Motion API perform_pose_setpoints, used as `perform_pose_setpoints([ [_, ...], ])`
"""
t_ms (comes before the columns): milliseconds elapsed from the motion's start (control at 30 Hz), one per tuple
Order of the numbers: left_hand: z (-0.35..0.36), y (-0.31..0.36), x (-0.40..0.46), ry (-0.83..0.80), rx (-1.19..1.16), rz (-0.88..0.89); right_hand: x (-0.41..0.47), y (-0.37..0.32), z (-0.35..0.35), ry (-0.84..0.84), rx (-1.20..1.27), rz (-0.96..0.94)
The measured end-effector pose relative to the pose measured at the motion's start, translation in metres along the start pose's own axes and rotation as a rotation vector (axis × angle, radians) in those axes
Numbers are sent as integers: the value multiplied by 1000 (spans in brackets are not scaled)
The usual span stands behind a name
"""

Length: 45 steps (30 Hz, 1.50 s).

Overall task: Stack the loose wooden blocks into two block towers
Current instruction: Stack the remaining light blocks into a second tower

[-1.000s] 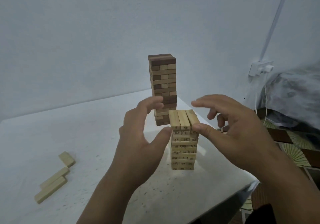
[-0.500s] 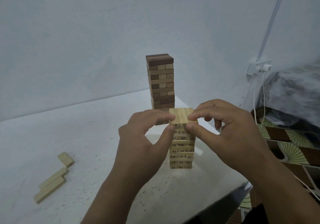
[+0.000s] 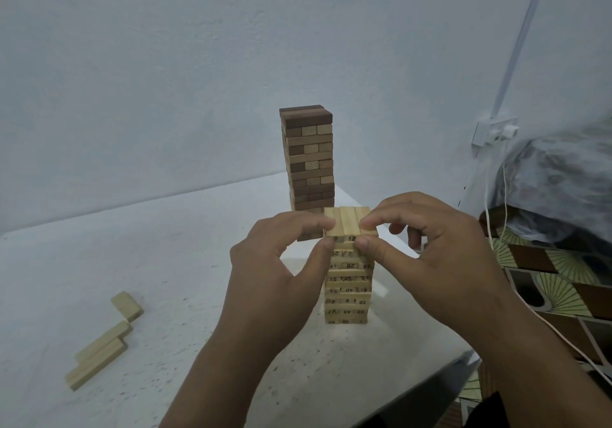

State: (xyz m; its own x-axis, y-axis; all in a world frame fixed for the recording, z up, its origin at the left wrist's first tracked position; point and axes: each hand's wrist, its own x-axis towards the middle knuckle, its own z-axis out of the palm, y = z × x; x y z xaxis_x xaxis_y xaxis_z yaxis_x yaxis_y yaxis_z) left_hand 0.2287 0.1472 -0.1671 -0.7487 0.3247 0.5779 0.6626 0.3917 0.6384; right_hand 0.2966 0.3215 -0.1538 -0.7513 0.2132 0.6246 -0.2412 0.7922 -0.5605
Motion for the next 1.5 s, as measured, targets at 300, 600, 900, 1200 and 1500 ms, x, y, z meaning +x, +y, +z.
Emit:
perform_pose_setpoints([
  [300, -24, -3, -10, 50, 32, -34, 1, -25, 5, 90, -5, -94],
  [600, -115, -56, -58, 24, 260, -302, -9, -82, 84, -118, 108, -193],
  [900, -169, -115, -95, -130, 474, -562, -13, -119, 192, -654, -21, -180],
  [1200, -172, -133, -101, -84, 354, -467, -2, -120, 242, -717, -124, -208],
  [1500, -148, -97, -89, -333, 320, -379, -28, -108, 169, -802, -124, -31],
])
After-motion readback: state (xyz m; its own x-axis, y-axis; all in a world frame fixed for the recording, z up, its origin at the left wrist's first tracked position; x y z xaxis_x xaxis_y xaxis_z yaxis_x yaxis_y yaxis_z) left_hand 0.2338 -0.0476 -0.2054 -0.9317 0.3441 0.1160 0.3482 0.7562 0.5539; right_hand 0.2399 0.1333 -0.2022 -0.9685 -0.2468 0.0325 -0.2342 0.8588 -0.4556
